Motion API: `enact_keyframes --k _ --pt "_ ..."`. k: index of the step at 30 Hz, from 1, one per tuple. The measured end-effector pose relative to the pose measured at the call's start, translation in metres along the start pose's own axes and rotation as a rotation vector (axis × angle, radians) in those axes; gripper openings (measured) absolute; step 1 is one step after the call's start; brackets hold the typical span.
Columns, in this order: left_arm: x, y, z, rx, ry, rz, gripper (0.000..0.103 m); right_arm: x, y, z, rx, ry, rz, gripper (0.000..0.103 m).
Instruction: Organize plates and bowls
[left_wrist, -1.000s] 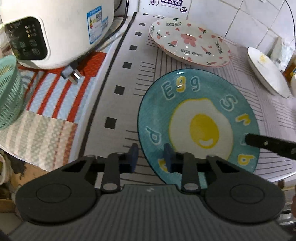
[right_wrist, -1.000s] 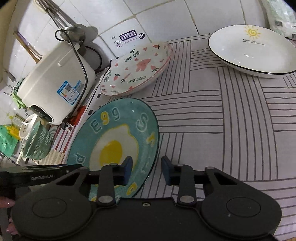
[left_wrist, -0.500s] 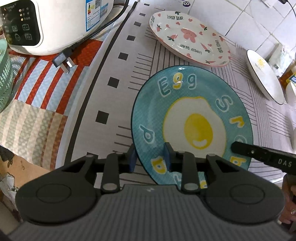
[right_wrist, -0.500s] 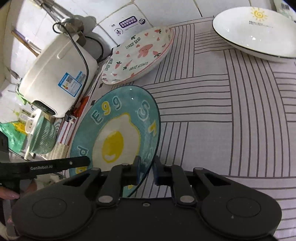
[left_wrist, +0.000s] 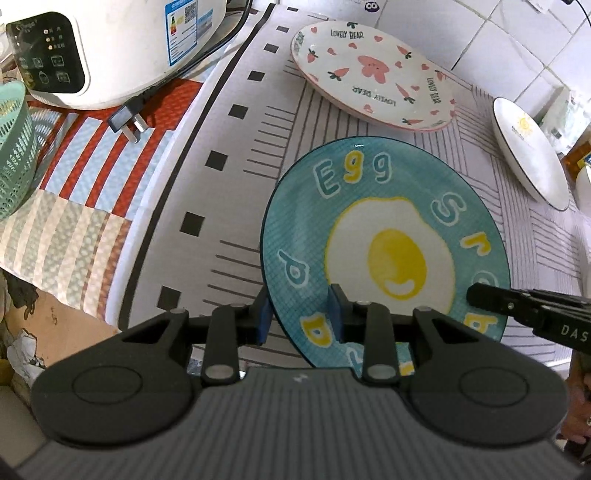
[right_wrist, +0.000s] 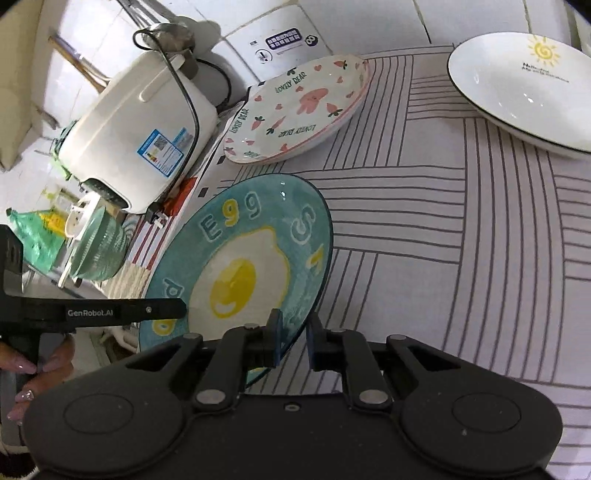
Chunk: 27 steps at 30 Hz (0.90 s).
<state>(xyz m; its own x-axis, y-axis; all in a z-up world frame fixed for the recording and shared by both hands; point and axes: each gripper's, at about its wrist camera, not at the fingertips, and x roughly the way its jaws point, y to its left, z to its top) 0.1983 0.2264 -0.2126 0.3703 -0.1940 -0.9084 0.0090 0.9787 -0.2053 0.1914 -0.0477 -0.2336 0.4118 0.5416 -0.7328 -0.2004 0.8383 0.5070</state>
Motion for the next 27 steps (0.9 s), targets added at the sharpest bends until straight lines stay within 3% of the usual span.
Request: enact_keyframes --k 12,27 --pt "-0.019 -0.052 0.009 0.061 -0.043 -0.023 0.029 -0.043 -0.023 0.015 -0.013 -0.036 0.008 0.018" --pt "-0.008 -0.140 0.058 0.127 -0.110 -0.102 0.029 -0.106 -0.080 0.046 0.008 -0.166 -0.056 0.018"
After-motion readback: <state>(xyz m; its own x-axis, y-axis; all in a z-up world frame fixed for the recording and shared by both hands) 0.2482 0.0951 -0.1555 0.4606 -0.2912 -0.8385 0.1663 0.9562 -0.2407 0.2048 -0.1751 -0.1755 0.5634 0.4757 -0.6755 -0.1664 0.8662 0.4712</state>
